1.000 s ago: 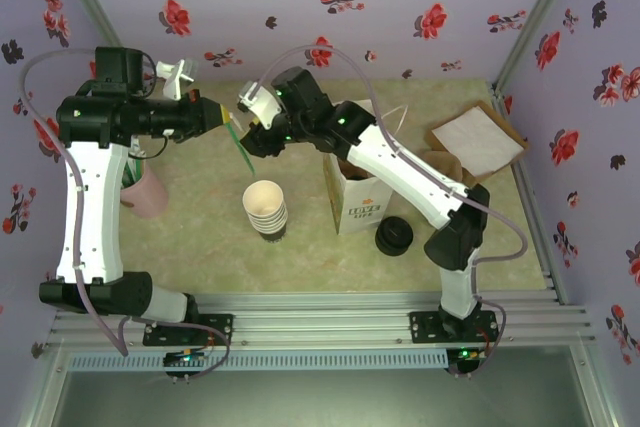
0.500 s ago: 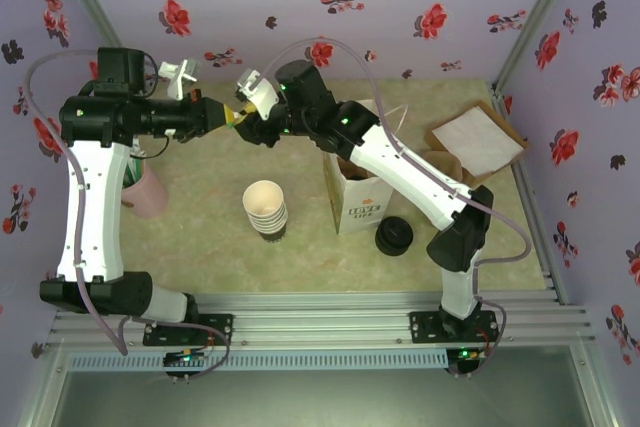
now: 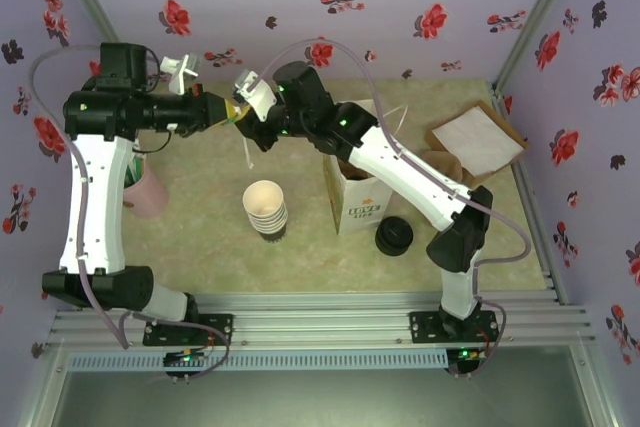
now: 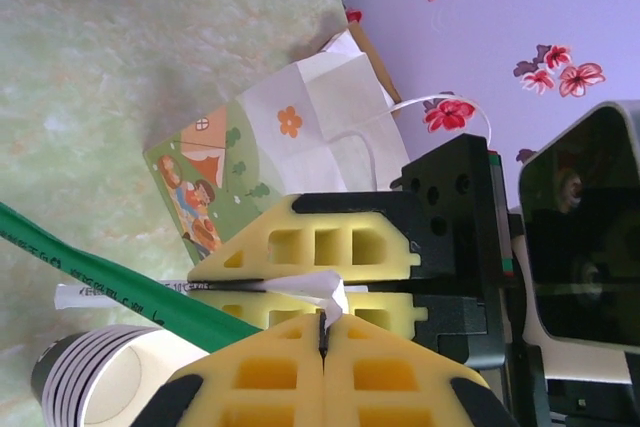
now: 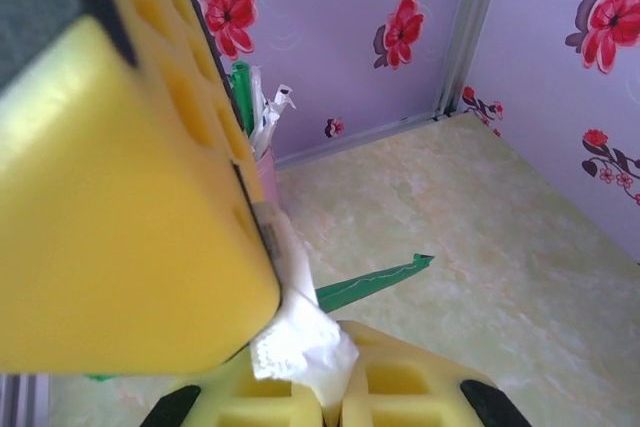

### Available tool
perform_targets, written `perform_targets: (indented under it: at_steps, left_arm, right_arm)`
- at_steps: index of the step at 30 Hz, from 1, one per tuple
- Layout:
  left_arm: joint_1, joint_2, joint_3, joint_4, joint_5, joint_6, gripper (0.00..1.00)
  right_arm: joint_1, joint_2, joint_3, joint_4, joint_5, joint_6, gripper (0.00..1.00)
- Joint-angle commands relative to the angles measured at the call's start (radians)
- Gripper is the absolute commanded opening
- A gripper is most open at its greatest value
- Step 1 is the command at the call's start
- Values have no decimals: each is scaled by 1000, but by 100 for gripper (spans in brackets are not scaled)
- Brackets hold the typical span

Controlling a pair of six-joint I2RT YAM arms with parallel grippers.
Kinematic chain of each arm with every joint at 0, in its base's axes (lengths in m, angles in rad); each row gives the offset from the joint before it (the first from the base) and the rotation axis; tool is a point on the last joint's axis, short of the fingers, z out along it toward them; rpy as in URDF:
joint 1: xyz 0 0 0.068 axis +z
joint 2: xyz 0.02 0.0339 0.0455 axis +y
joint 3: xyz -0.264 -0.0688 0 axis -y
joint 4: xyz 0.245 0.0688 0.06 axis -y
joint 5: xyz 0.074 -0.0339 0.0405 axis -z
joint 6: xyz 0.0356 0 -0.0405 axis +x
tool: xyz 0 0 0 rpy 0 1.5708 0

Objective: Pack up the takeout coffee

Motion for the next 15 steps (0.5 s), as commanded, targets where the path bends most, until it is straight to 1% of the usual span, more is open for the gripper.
perform_targets:
  at_steps: [1, 4, 9, 12, 15]
  left_arm:
    - [9, 12, 12, 7, -55, -4, 6]
    - [10, 15, -19, 36, -91, -12, 11]
    - [27, 2, -86, 77, -149, -26, 19]
    - [52, -28, -138, 113, -169, -46, 33]
    - [81, -66, -180, 131, -226, -65, 53]
  right_arm:
    - [-1, -6, 34, -22, 69, 19, 7]
    - [-4, 35, 69, -60, 115, 32, 3]
    - [-4, 78, 128, -117, 137, 57, 2]
    - [-7, 78, 129, -120, 148, 73, 1]
    - [-10, 77, 154, -132, 174, 97, 1]
